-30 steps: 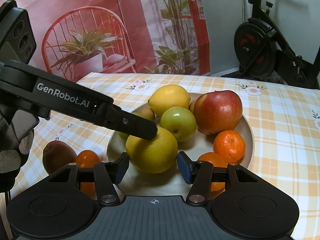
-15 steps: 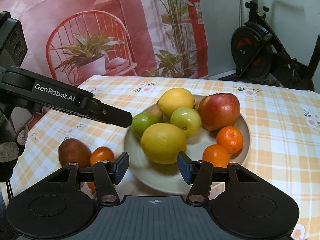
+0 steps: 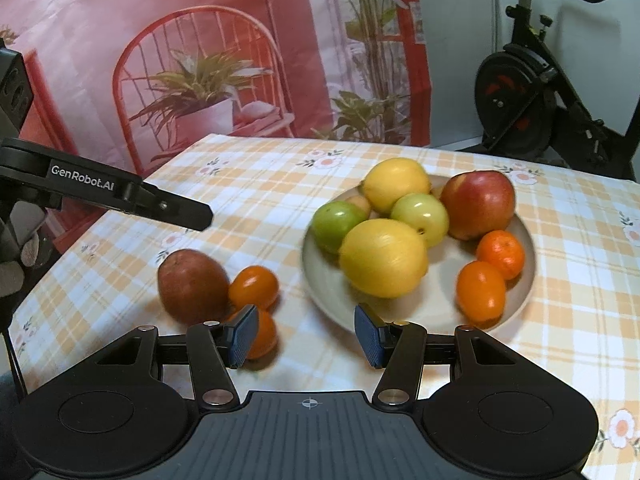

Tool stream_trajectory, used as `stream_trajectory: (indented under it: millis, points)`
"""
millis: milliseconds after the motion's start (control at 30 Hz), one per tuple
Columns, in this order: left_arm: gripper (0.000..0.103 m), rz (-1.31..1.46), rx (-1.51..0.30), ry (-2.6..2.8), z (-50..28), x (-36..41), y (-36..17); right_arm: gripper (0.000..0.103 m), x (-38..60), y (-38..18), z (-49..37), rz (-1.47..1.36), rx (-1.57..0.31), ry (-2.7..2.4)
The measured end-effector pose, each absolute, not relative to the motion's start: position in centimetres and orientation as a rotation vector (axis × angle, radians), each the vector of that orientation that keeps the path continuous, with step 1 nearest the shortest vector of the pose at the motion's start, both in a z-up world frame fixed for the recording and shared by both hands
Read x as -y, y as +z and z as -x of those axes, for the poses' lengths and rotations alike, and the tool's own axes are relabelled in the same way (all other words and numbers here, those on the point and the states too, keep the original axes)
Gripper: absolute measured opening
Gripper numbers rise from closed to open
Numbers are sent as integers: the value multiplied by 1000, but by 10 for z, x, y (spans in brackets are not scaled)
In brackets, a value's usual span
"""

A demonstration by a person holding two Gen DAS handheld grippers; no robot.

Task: Organize fruits
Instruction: 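Move both tools to the red-brown apple on the cloth, then close both tools around the red-brown apple from opposite sides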

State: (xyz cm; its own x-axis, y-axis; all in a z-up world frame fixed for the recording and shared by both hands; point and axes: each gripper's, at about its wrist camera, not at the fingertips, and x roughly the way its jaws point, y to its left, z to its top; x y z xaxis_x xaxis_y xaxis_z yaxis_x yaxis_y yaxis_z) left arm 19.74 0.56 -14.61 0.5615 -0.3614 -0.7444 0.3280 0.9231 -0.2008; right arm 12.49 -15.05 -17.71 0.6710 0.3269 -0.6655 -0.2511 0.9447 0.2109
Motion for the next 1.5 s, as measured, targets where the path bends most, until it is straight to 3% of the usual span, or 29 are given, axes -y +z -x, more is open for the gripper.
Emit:
stream_trajectory:
  millis: [1500]
  points:
    - [43,125,-949,-449,-190,-48,-173,46,73,-177,-132,41,-800,526]
